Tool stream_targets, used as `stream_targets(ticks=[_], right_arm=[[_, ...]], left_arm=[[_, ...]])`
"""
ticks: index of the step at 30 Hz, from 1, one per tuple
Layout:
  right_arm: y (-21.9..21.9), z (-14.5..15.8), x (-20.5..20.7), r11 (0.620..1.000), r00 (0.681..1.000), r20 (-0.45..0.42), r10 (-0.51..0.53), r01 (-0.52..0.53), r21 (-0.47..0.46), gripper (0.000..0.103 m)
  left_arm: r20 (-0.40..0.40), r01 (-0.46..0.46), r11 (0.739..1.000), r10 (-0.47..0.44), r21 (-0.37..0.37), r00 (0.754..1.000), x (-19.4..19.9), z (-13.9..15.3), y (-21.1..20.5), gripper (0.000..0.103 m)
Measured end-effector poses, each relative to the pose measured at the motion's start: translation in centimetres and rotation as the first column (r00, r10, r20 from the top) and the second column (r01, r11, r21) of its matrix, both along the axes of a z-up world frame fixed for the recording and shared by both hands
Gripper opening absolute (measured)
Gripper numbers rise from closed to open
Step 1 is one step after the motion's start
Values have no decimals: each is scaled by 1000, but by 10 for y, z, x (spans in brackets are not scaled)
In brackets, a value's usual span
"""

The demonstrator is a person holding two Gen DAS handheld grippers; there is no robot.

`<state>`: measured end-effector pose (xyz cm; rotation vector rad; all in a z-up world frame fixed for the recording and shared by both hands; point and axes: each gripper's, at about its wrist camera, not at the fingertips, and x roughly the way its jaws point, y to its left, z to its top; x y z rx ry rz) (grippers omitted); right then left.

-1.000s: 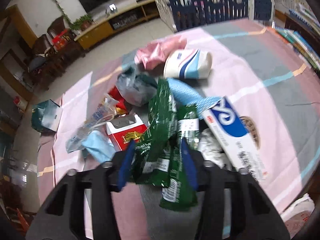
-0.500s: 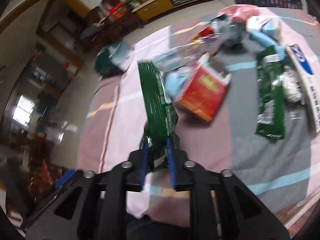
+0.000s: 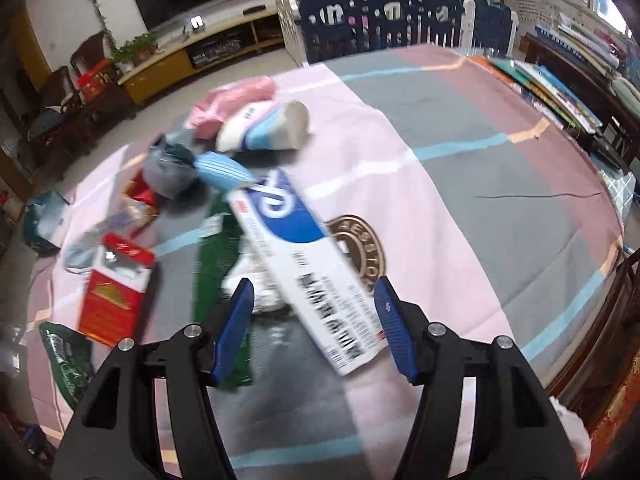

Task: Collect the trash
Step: 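Grasp the white ointment box with the right gripper while the left grasps a green wrapper, then carry the box and wrapper over the wastebasket and release both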

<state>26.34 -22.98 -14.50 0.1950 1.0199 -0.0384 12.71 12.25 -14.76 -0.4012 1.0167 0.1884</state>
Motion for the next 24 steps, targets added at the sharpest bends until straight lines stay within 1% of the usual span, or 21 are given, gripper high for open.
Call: stream_targets(ticks=[3, 4, 5, 7, 9, 11, 12, 13, 16, 18, 19, 20, 21, 22, 23, 24], right_arm=[[-7, -19, 8, 999, 999, -32, 21, -19, 43, 61], [-5, -21, 8, 998, 999, -36, 32, -30, 46, 59], [-1, -22, 7, 998, 998, -33, 44, -43, 44, 55], [8, -18, -3, 997, 997, -21, 76, -75, 31, 50], [21, -13, -18, 992, 993, -17, 116, -115, 48, 48], [29, -7, -37, 988, 990, -16, 141, -139, 59, 47], [29, -4, -48, 986, 989, -11, 151, -149, 78, 46], [30, -2, -58, 983, 987, -6, 159, -158, 98, 45], [36, 6, -83, 974, 983, 7, 185, -184, 136, 43], [38, 11, -99, 968, 981, 15, 193, -193, 163, 40], [38, 13, -105, 966, 981, 16, 192, -192, 174, 40], [38, 15, -110, 966, 982, 19, 188, -189, 179, 39], [38, 18, -117, 966, 982, 27, 185, -187, 180, 37], [40, 20, -121, 966, 982, 35, 186, -190, 177, 24], [41, 22, -126, 965, 981, 38, 190, -194, 174, 20], [43, 22, -126, 967, 981, 35, 191, -194, 168, 18]], left_arm=[[-4, 33, 999, -33, -18, 999, 18, -1, -13, 87], [-11, 48, 998, -48, -28, 999, 27, -3, -19, 87], [-15, 58, 998, -59, -36, 998, 33, -5, -23, 87], [-27, 79, 996, -80, -45, 996, 48, -9, -35, 87], [-44, 97, 994, -99, -42, 994, 61, -14, -46, 87], [-67, 106, 994, -107, -8, 992, 73, -20, -56, 87], [-77, 105, 994, -104, 7, 992, 77, -22, -59, 84], [-83, 104, 994, -102, 17, 991, 81, -24, -61, 77], [-119, 110, 994, -109, 7, 987, 89, -33, -63, 66], [-131, 112, 994, -112, -6, 985, 90, -38, -63, 61], [-135, 122, 992, -122, -14, 983, 90, -41, -64, 48], [-147, 135, 991, -137, -25, 980, 89, -44, -65, 43], [-146, 138, 990, -140, -28, 979, 89, -44, -65, 42], [-138, 138, 990, -140, -23, 981, 86, -43, -65, 37], [-131, 141, 990, -142, -20, 981, 84, -41, -65, 35], [-119, 143, 990, -144, -22, 982, 80, -37, -65, 34]])
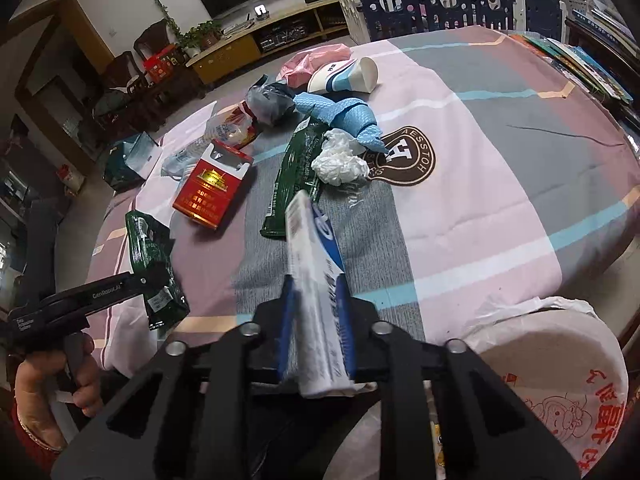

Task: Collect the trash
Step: 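Carry the box and wrapper over the wastebasket and release both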

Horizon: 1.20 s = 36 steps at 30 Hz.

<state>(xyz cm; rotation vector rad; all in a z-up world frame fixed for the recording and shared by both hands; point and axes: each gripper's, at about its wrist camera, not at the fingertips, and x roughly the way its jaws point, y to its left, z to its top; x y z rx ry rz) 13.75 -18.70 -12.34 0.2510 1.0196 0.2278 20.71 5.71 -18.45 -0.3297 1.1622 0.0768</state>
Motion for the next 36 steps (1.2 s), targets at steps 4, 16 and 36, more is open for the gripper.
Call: stream_targets(ticks=[4, 16, 36], right_arm=[[11, -18, 6, 997, 999, -50, 10, -14, -75, 18], [4, -24, 9, 979, 995, -35, -96, 88, -186, 78], [11, 31, -28, 996, 998, 47, -45, 49, -79, 43]], left_arm=[[37, -1, 1000, 0, 15, 999, -16, 13, -1, 33], [59, -34, 999, 34, -3, 998, -46, 25, 19, 33], [308, 6, 982, -65, 190, 949, -108, 122, -8, 33]])
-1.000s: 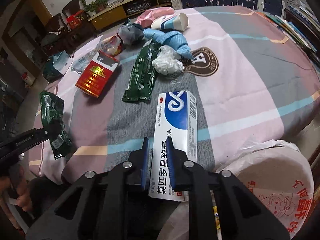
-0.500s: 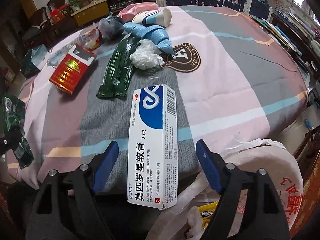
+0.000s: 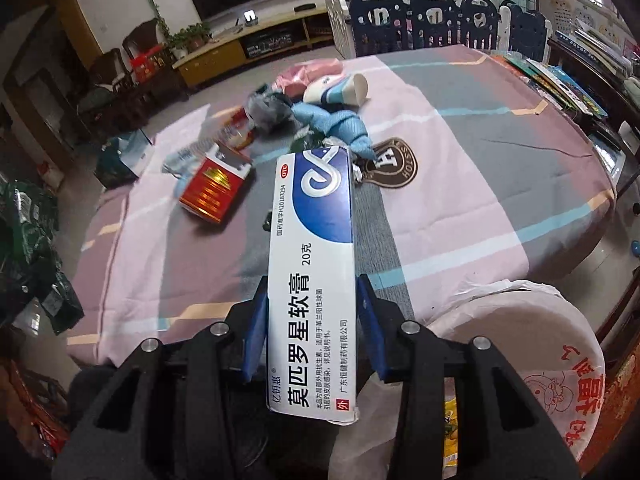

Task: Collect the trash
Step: 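Carry the box and wrapper over the wastebasket and release both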

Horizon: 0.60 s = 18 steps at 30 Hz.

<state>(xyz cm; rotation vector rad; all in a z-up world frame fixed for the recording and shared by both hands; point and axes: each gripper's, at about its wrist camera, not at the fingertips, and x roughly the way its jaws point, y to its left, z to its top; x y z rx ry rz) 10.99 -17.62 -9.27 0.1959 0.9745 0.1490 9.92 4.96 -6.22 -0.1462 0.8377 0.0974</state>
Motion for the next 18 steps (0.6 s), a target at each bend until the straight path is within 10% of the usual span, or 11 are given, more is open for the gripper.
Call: stream_targets(ticks=[11, 18], right_arm=[[-63, 74, -80, 998, 988, 144, -59, 53, 45, 43], [-109, 91, -121, 993, 979, 169, -116, 115, 11, 43]], left_arm=[[130, 175, 984, -177, 30, 976, -54, 52, -70, 33], [112, 406, 914, -403, -11, 908, -80, 47, -142, 33]])
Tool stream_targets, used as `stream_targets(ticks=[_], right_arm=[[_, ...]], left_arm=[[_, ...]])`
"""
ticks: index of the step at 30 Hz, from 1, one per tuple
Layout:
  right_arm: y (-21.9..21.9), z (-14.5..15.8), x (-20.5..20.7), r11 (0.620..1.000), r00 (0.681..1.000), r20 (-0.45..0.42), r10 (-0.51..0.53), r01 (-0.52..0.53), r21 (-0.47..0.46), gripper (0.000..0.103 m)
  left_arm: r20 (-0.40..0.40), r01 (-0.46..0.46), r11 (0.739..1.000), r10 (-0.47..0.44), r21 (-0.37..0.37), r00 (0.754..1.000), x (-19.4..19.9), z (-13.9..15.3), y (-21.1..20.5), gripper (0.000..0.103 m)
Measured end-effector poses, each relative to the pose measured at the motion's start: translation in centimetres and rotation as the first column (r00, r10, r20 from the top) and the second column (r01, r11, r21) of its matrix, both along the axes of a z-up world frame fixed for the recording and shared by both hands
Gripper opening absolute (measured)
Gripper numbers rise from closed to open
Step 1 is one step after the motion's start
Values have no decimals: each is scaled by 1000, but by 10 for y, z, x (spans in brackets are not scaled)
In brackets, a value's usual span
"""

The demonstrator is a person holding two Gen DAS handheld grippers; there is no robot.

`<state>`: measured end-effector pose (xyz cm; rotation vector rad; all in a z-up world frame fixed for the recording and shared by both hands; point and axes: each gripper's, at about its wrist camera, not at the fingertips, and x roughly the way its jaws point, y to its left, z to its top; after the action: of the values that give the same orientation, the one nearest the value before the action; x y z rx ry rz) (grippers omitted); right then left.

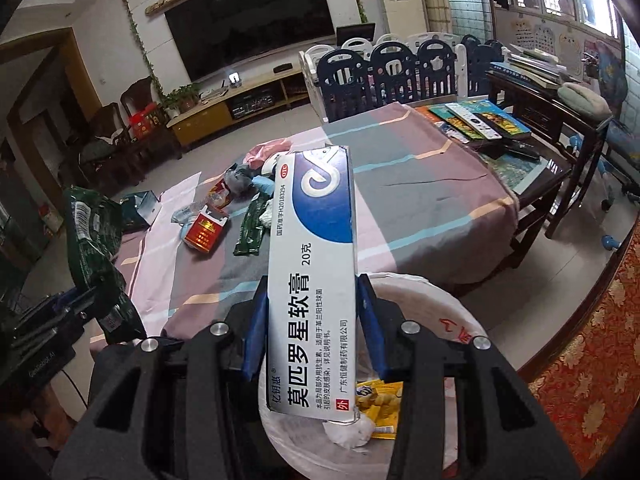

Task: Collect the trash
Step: 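Carry the box and wrapper over the wastebasket and release both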

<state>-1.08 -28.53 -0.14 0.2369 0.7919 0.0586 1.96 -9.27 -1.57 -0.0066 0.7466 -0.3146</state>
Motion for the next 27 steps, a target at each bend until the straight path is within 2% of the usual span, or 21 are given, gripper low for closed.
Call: stream_targets(ticks=[4, 8, 12, 13, 14, 16, 19, 22, 25, 27], right_arm=[[-24, -8, -16, 999, 998, -40, -49, 49, -9, 43], [-51, -14, -25, 993, 994, -54, -98, 101, 61, 43], [-65, -15, -28, 990, 991, -51, -126, 129, 59, 43], [-66, -16, -29, 989, 990, -54, -130, 133, 59, 43], [-67, -18, -29, 989, 989, -60, -134, 137, 60, 43], [-70, -24, -28, 987, 987, -85, -139, 145, 64, 45], [-72, -41, -22, 984, 976, -156, -152, 164, 71, 55], [-73, -55, -21, 976, 963, -212, -167, 191, 100, 71], [-71, -57, -20, 974, 962, -219, -165, 194, 117, 73], [-65, -56, -19, 977, 963, -214, -161, 187, 106, 74]], left_arm=[[-50, 126, 992, -126, -5, 991, -4, -18, -39, 33], [-123, 237, 969, -244, -73, 962, 0, -42, -65, 33], [-176, 317, 941, -334, -117, 926, 6, -63, -87, 36], [-188, 324, 940, -339, -109, 922, 7, -69, -93, 40], [-198, 324, 941, -337, -97, 920, 9, -73, -96, 44], [-209, 310, 948, -318, -74, 925, 11, -80, -98, 61], [-200, 268, 963, -270, -38, 942, 13, -79, -88, 73], [-166, 195, 981, -194, -10, 967, 14, -68, -73, 80], [-131, 100, 995, -97, 16, 987, 17, -58, -54, 81], [-96, -8, 999, 13, 54, 995, 20, -49, -36, 81]])
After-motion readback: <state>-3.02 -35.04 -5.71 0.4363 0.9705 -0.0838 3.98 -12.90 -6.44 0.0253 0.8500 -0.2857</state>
